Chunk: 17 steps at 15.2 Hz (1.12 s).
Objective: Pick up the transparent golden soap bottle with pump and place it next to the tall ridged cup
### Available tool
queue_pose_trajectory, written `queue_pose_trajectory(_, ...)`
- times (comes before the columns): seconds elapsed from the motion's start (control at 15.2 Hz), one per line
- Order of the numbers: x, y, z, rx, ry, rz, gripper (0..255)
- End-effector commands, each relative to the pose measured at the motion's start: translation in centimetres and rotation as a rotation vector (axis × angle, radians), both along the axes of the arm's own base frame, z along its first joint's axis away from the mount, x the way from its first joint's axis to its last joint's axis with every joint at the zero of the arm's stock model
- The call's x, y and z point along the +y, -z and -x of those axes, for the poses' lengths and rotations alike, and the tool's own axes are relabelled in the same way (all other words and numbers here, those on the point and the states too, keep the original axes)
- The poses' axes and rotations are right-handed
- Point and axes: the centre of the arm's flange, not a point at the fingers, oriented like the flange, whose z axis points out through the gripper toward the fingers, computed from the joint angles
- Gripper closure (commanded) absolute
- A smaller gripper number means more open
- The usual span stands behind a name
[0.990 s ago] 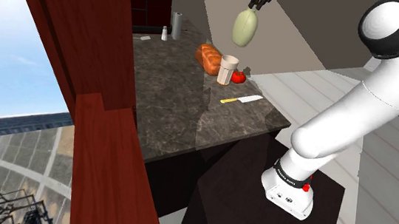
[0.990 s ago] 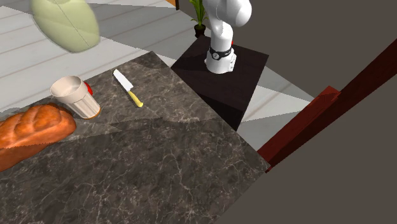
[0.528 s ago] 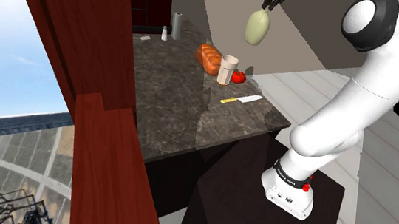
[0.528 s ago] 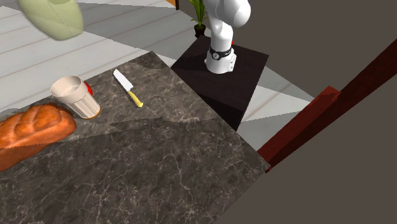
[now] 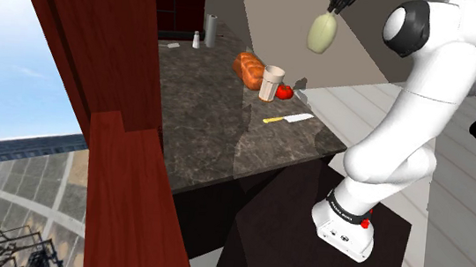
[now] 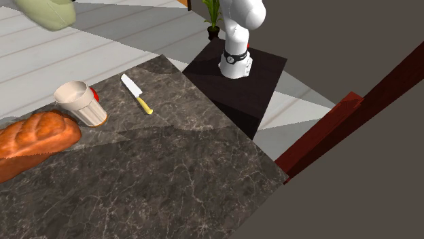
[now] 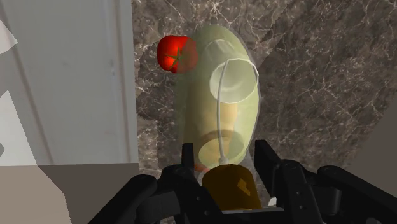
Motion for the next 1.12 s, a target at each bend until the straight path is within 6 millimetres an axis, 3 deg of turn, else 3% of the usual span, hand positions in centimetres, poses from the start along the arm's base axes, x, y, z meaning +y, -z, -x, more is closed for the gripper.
queue_pose_trajectory(0.0, -1.5, 0.2, 0.2, 0.000, -0.003, 0.001, 255)
queue_pose_trajectory(1.06, -1.5, 8.7, 0.2, 0.000, -0.003, 0.001, 255)
